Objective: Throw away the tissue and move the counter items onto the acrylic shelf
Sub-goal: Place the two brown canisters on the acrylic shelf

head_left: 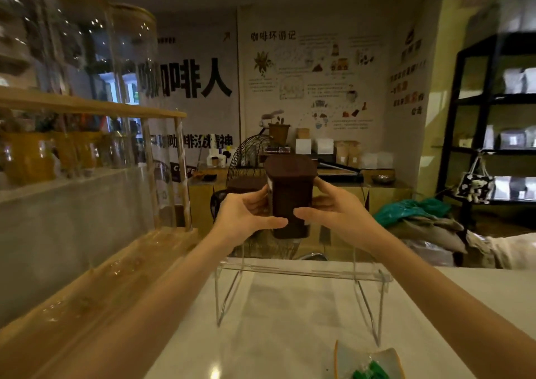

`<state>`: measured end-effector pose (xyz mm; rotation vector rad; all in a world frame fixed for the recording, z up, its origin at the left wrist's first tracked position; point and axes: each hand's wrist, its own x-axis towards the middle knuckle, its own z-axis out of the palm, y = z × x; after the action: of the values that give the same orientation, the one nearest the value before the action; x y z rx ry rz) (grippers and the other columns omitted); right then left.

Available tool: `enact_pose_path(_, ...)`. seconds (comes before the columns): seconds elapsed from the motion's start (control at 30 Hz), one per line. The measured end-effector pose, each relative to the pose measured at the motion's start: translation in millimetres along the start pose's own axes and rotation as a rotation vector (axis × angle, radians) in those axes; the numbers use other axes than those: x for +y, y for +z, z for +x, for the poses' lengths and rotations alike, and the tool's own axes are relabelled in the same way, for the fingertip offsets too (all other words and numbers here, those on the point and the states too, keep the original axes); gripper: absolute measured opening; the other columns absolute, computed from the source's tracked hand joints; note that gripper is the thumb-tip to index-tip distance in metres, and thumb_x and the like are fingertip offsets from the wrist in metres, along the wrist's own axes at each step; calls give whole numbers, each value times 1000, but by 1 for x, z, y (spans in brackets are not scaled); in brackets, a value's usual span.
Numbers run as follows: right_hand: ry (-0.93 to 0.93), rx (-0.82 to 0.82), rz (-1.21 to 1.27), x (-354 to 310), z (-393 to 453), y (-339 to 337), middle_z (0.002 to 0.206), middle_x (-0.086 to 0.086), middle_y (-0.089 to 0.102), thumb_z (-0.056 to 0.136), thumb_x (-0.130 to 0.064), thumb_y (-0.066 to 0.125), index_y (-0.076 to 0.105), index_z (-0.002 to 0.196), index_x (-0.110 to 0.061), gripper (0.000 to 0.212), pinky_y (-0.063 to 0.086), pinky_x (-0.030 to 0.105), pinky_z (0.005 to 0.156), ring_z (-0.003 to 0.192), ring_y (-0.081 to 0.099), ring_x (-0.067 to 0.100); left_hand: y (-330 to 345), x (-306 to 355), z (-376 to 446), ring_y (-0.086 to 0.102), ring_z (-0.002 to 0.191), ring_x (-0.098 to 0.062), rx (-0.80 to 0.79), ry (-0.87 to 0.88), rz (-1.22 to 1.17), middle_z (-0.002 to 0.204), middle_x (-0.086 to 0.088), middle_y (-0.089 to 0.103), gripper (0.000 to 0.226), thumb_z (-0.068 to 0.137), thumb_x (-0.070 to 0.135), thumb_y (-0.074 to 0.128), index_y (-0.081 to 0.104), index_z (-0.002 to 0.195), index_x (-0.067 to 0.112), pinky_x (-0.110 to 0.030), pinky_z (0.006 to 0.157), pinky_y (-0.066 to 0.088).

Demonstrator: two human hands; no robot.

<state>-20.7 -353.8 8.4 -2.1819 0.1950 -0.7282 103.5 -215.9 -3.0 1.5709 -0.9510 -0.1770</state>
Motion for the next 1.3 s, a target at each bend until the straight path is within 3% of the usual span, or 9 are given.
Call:
enact_pose_path(0.13,56,13,-57,18,23,5,121,1,64,80,-35,65,23,144,-24,77,45,11,66,90,58,6,10,-15,15,66,94,-8,122,26,122,103,-7,72,48,62,14,80,65,108,8,-32,91,53)
enact_pose_path(0.27,89,4,-37,33,38,16,129,6,60,81,-31,65,26,143,-20,74,48,24,80,104,60,15,11,-27,26,64,93,-7,134,13,199,104,-10,72,46,64,16,79,65,107,9,-28,90,52)
enact_pose_path(0.37,89,2,-46,40,45,24,128,7,61,81,-30,65,31,140,-20,69,49,28,82,103,61,17,11,-33,30,63,91,-6,134,4,246,105,-11,72,46,66,14,77,64,110,7,-22,84,50)
enact_pose_path(0.47,100,-3,-45,45,48,29,126,7,62,81,-28,65,31,140,-22,69,50,31,85,105,63,22,12,-38,34,65,97,-12,133,-17,296,107,-10,71,47,67,12,76,62,112,6,-25,87,50)
enact_pose_path(0.67,118,17,-57,54,53,37,125,9,62,81,-27,66,34,138,-20,66,48,24,77,106,62,21,15,-44,40,65,100,-16,116,-27,362,109,-11,70,43,69,12,75,63,111,6,-27,88,50)
enact_pose_path(0.8,178,54,-35,61,55,41,121,10,63,78,-28,69,38,129,-15,61,44,14,60,90,59,13,20,-46,41,65,101,-19,146,-19,365,110,-13,70,43,71,11,73,62,112,4,-25,85,48)
enact_pose_path(0.97,200,95,-123,65,57,41,119,11,64,77,-35,69,42,127,-14,61,48,26,71,99,61,21,27,-48,42,66,97,-21,205,8,429,103,-15,72,35,76,13,69,63,110,4,-27,84,51)
enact_pose_path(1.1,206,116,-169,64,57,42,118,13,63,80,-34,66,41,131,-14,61,44,27,70,101,61,24,34,-48,45,68,91,-23,244,22,509,95,-14,73,29,77,18,68,67,103,5,-35,83,56)
enact_pose_path(1.3,235,156,-146,68,58,47,115,16,62,82,-28,64,44,114,-7,44,55,34,73,97,63,27,42,-50,51,67,80,-22,294,19,581,86,-12,72,29,77,24,69,67,98,4,-39,74,58)
